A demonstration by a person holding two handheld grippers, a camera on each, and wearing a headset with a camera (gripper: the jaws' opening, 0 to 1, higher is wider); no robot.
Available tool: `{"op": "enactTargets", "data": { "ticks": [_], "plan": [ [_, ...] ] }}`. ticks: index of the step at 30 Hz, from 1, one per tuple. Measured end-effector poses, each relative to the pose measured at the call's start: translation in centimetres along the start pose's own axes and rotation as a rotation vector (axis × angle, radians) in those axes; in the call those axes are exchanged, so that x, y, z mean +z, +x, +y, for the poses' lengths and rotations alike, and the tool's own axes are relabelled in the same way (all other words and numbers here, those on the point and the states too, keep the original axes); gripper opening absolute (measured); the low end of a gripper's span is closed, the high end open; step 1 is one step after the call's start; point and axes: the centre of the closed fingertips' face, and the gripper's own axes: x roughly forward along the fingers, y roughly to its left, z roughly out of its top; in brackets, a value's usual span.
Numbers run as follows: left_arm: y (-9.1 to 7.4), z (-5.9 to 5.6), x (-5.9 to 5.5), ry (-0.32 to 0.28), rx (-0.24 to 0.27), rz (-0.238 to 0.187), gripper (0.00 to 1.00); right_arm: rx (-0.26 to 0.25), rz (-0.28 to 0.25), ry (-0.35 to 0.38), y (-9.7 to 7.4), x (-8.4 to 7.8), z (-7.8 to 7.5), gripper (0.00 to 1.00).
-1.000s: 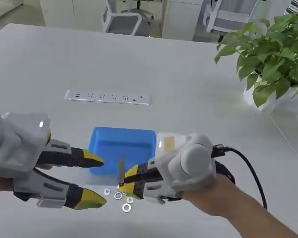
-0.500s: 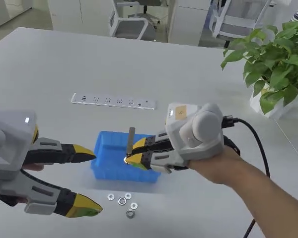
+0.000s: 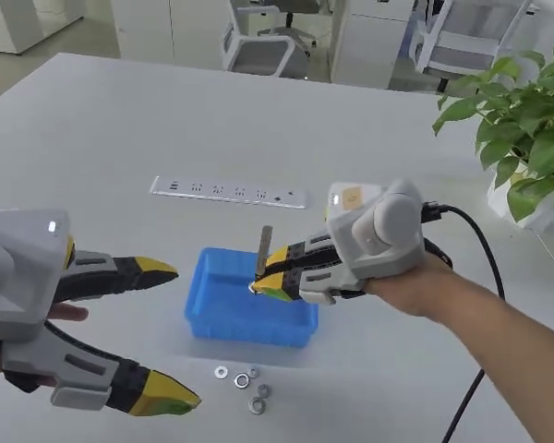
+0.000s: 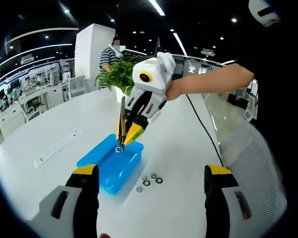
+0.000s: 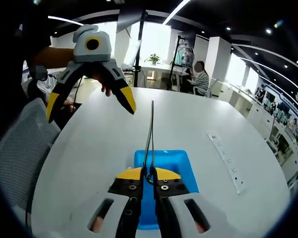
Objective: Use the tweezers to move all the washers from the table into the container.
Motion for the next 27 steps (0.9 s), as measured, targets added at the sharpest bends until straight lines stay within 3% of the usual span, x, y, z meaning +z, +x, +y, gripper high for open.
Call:
{"op": "enactTargets", "data": {
  "ticks": [10, 17, 27],
  "plan": [
    [0.1, 1.0, 0.5, -0.021, 0.036, -0.041, 0.99, 0.04, 0.026, -0.001, 1.7, -2.0, -0.6, 0.08],
    [0.2, 1.7, 0.7, -0.026, 0.046, -0.063, 0.99, 0.057, 0.039, 0.046, 2.9, -3.5, -1.4, 0.08],
    [1.0, 2.6, 0.9, -0.025, 0.035, -0.078, 0.99, 0.051, 0.047, 0.083, 4.1, -5.0, -2.0, 0.08]
  ]
}}
